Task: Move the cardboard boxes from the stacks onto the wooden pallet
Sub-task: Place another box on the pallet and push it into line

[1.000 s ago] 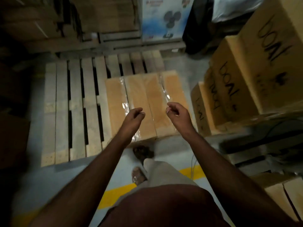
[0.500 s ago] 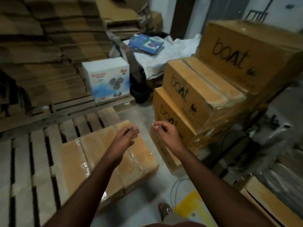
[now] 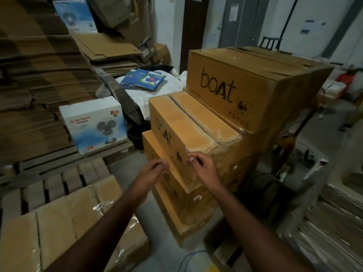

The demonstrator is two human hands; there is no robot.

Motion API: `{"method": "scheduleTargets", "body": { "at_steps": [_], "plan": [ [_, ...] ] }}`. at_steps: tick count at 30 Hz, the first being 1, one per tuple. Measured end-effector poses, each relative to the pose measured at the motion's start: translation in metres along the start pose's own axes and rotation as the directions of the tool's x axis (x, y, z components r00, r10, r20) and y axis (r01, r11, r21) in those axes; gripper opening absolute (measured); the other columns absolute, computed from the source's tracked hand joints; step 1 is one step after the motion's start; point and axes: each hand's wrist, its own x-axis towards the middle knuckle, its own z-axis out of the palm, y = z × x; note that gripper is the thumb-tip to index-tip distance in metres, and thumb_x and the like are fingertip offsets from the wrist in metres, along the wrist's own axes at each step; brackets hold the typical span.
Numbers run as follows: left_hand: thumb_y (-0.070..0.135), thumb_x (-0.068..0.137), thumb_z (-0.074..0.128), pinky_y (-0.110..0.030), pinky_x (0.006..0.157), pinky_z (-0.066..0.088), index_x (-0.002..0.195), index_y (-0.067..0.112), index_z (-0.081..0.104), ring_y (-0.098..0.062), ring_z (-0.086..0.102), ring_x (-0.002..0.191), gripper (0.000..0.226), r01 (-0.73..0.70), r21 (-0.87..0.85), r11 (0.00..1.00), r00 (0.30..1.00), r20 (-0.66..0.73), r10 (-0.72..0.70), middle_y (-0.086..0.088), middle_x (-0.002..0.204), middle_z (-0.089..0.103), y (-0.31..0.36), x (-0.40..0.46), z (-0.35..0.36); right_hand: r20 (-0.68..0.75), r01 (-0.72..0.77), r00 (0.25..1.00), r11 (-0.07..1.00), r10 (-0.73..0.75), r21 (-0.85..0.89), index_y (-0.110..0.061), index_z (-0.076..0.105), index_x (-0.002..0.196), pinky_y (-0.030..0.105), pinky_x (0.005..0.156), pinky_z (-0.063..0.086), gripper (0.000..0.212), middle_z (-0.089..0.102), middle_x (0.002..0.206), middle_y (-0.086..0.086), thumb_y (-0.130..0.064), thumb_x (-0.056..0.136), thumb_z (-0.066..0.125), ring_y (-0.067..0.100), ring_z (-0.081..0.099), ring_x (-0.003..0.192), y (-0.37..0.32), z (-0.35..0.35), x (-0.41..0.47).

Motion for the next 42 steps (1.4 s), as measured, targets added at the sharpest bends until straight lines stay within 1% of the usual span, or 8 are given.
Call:
{"method": "scheduleTargets", "body": {
  "at_steps": [7,16,20,23,25,29,34,42],
  "plan": [
    [0.026,0.104,0.05,-0.02,0.065,0.043,0.112,0.023,0.063,-0.002,0.061,0.09,0.015,-0.006,0.16,0.987,0.999,-0.045,0.014,0.007,0.105,0.065,0.031,0.07,0.115,-0.137,-0.079,0.987,0.995,0.086,0.058,-0.015,0.069,0.106,0.029,0.088,0.054,0.016,0.069,0.104,-0.001,-0.009,0.098,0.057,0.013,0.064,0.1,0.059,-0.11,0.075],
    [0.02,0.099,0.055,-0.031,0.08,0.054,0.124,0.011,0.06,-0.017,0.062,0.104,0.027,0.036,0.361,0.932,0.97,-0.238,0.055,-0.007,0.12,0.064,0.023,0.11,0.156,-0.204,-0.174,0.971,0.956,0.127,-0.236,-0.014,0.067,0.116,0.025,0.089,0.042,0.024,0.053,0.126,0.008,-0.011,0.094,0.059,0.022,0.056,0.111,0.092,-0.157,0.128],
    [0.034,0.095,0.06,-0.043,0.104,0.044,0.121,0.021,0.063,-0.024,0.051,0.124,0.03,0.096,0.613,0.784,0.945,-0.303,0.121,-0.005,0.131,0.056,0.01,0.118,0.165,-0.19,-0.211,0.972,0.865,0.137,-0.455,-0.02,0.062,0.127,0.031,0.095,0.037,0.033,0.042,0.142,0.007,-0.027,0.094,0.062,0.025,0.037,0.129,0.101,-0.158,0.13],
    [0.037,0.095,0.06,-0.042,0.102,0.04,0.136,0.024,0.05,-0.033,0.033,0.135,0.045,0.217,0.721,0.658,0.923,-0.371,0.102,-0.013,0.145,0.035,0.01,0.113,0.175,-0.201,-0.257,0.962,0.872,0.187,-0.417,-0.022,0.056,0.134,0.041,0.104,0.039,0.046,0.032,0.152,0.01,-0.04,0.093,0.064,0.03,0.033,0.137,0.11,-0.16,0.133],
    [0.037,0.094,0.062,-0.049,0.105,0.043,0.144,0.029,0.039,-0.04,0.034,0.136,0.056,0.261,0.65,0.713,0.92,-0.391,0.019,-0.017,0.148,0.029,0.006,0.112,0.175,-0.198,-0.265,0.958,0.902,0.206,-0.34,-0.022,0.052,0.138,0.041,0.102,0.043,0.051,0.033,0.152,0.01,-0.042,0.093,0.063,0.029,0.037,0.137,0.114,-0.159,0.132],
    [0.024,0.094,0.063,-0.039,0.084,0.061,0.134,0.024,0.044,-0.022,0.066,0.109,0.045,0.063,0.307,0.95,0.978,-0.209,0.003,-0.006,0.127,0.061,0.0,0.111,0.168,-0.233,-0.283,0.945,0.934,0.231,-0.218,-0.02,0.05,0.139,0.034,0.089,0.044,0.053,0.04,0.146,0.007,-0.038,0.091,0.067,0.027,0.043,0.131,0.107,-0.151,0.128],
    [0.05,0.085,0.064,-0.037,0.078,0.058,0.133,0.026,0.042,-0.014,0.065,0.102,0.058,0.01,0.204,0.979,0.881,-0.466,0.088,0.006,0.12,0.062,0.001,0.106,0.148,-0.285,-0.251,0.934,0.963,0.216,-0.093,-0.024,0.048,0.135,0.035,0.087,0.048,0.056,0.051,0.133,0.003,-0.04,0.087,0.07,0.021,0.05,0.119,0.09,-0.134,0.128],
    [0.029,0.092,0.066,-0.041,0.076,0.059,0.138,0.021,0.033,-0.022,0.062,0.099,0.057,0.238,0.139,0.961,0.782,-0.614,-0.105,-0.015,0.132,0.055,-0.011,0.104,0.12,-0.095,-0.436,0.896,0.9,0.433,-0.006,-0.012,0.054,0.133,0.031,0.085,0.04,0.055,0.053,0.131,0.009,-0.049,0.092,0.062,0.018,0.049,0.107,0.105,-0.12,0.118]
  ]
}}
